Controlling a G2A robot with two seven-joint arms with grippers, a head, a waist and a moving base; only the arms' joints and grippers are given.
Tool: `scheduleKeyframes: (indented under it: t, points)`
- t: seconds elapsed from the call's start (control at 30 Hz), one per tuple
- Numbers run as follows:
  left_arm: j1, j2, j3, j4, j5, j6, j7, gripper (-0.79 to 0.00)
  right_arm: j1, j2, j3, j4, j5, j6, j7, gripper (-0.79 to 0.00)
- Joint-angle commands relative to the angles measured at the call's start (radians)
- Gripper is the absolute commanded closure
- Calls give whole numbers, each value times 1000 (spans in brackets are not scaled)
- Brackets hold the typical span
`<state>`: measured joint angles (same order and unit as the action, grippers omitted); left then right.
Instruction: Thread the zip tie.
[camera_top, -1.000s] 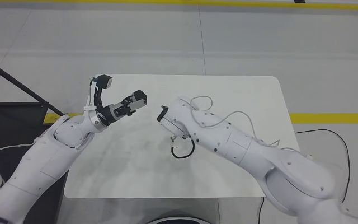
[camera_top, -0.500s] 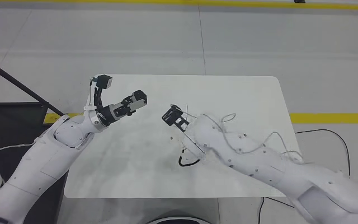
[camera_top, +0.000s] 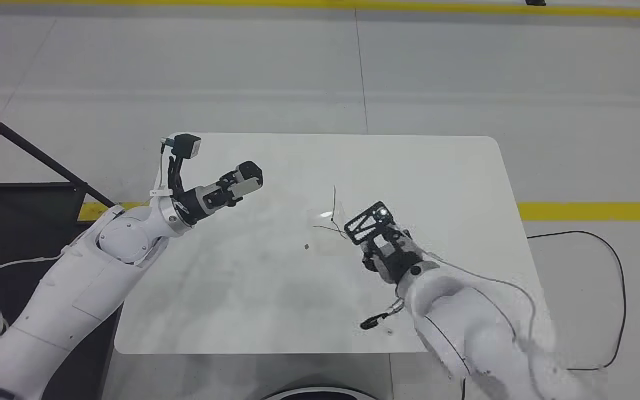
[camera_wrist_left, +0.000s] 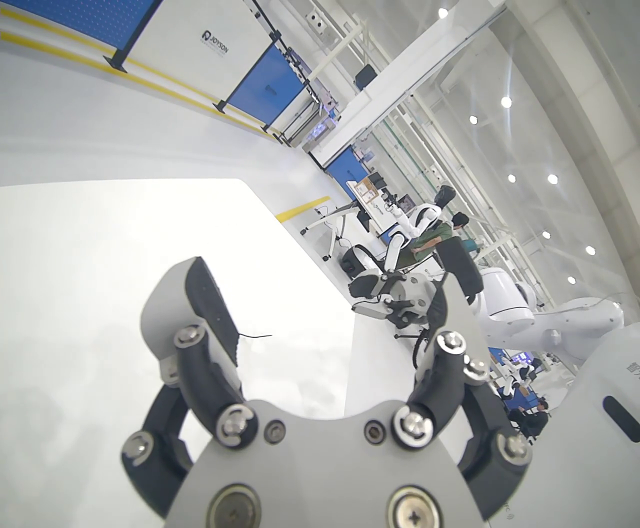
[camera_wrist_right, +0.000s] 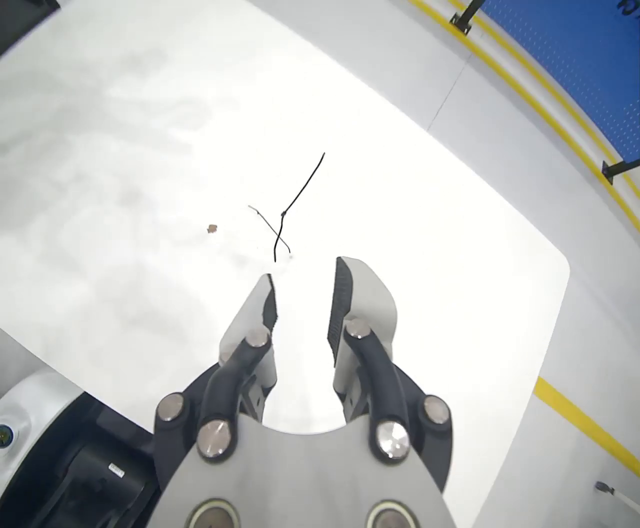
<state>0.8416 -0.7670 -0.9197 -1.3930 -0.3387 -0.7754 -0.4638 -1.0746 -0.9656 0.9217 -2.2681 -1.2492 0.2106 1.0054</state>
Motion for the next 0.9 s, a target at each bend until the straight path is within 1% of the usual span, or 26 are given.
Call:
scheduleKeyframes:
  t: [0.0,0.13,0.23,0.27,0.3,0.4,0.87]
  points:
    - [0,0,0,0,0,0,0,-785,-102,17,95,-26,16,-36,-104,-785]
    - [0,0,0,0,0,0,0,-785,-248,41,250,-70,62,-128,-227,-785]
    - [0,0,0,0,0,0,0,-785,-318,50,336,-82,90,-181,-282,-785]
    - [0,0,0,0,0,0,0,-785,-318,50,336,-82,90,-181,-282,-785]
    - [0,0,0,0,0,0,0,-784,-318,50,334,-82,89,-181,-282,-759]
    - [0,0,0,0,0,0,0,-785,-319,50,338,-82,91,-182,-283,-784]
    - [0,0,0,0,0,0,0,-784,-317,50,336,-82,90,-181,-282,-784]
